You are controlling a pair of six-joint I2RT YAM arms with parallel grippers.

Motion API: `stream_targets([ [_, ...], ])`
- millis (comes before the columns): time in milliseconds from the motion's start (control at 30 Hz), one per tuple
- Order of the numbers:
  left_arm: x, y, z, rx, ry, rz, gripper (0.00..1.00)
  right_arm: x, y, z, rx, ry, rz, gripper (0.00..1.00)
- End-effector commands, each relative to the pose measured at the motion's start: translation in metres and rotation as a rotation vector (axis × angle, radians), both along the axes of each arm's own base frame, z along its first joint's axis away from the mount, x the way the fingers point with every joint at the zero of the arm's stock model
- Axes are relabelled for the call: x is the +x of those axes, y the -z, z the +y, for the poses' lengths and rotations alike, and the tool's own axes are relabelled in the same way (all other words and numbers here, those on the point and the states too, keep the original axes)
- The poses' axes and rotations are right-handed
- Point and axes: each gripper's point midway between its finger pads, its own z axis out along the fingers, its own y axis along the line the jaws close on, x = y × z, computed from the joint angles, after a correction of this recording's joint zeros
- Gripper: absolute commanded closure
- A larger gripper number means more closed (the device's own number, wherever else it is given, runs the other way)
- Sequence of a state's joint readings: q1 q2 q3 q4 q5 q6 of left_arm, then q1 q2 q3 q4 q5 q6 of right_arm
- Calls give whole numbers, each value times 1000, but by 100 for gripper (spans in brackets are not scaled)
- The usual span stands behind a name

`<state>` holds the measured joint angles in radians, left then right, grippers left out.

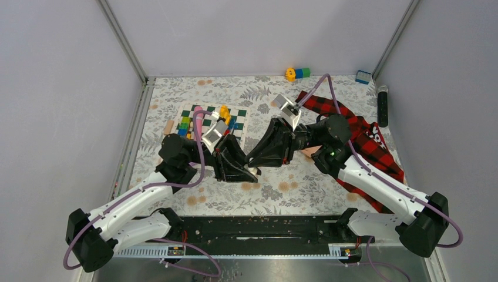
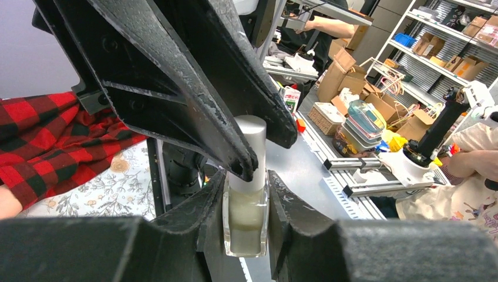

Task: Paint the nails
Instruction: Screw the nail polish bottle.

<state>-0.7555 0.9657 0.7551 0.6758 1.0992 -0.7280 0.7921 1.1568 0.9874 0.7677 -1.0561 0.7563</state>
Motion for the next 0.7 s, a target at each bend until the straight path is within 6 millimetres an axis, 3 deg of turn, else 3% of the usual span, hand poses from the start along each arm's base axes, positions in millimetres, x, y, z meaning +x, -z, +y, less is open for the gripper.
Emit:
stream_targets([
  [0,4,-20,6,-95,-70,-72,100,-15,-9,-4,-9,-43,-38,100],
  [133,23,-23,10,-118,-192,-70,100,-5,4,1,-60,32,-26,100],
  [233,47,-22,15,-107,-339,-70,100,7,26,7,-175,120,7,100],
  [567,140,19,48,58,-926,-33,100,27,71,42,-398,220,202,100],
  [667,160,32,63,99,-1062,-7,100,45,94,59,-489,301,313,100],
])
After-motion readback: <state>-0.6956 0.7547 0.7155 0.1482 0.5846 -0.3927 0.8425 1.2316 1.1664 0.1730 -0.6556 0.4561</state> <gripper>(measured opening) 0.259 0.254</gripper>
